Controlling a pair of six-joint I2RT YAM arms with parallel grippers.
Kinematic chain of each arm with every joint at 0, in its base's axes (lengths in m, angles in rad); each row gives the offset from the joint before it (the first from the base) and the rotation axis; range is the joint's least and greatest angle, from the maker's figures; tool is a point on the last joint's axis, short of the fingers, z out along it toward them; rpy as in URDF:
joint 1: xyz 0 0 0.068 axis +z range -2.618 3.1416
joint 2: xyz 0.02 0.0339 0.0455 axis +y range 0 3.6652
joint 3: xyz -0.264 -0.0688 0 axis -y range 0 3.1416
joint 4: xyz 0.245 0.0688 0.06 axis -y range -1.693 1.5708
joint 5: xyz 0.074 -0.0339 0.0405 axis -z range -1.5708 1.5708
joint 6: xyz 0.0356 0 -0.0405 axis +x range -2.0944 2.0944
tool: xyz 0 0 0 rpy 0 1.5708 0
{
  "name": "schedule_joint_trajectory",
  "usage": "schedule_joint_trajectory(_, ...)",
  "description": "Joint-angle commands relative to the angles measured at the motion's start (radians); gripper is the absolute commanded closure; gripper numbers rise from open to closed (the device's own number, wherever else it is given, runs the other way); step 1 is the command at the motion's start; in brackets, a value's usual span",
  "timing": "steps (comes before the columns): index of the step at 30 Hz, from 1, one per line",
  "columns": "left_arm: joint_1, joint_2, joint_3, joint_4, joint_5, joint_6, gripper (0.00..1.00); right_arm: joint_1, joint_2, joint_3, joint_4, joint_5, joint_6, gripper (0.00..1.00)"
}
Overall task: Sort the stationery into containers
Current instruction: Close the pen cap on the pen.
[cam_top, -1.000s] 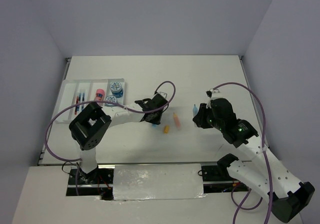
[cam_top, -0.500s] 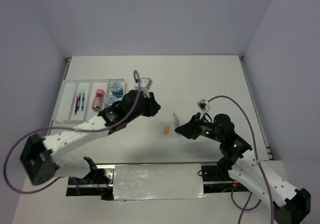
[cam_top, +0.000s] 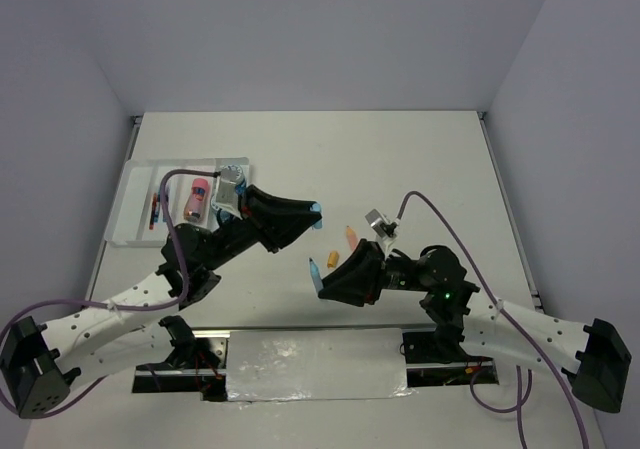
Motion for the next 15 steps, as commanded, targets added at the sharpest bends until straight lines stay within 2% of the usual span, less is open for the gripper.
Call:
schedule_joint_trajectory(1,-0.005,-0.054,-0.017,0.25,0.089,-0.054,0.92,0.025,-0.026,0.066,0.113,0.053,-0.033,0.99)
schedule_joint_trajectory(7,-0.005,-0.101,-0.052,0.264,0.079,-0.069,0.92,0.028,-0.041,0.094,0.035,0.125,-0.063,1.0)
schedule_joint_trajectory(15,-0.005,-0.08,-0.054,0.289,0.095,-0.094,0.92,0.031,0.0,0.159,-0.028,0.142,-0.099,1.0)
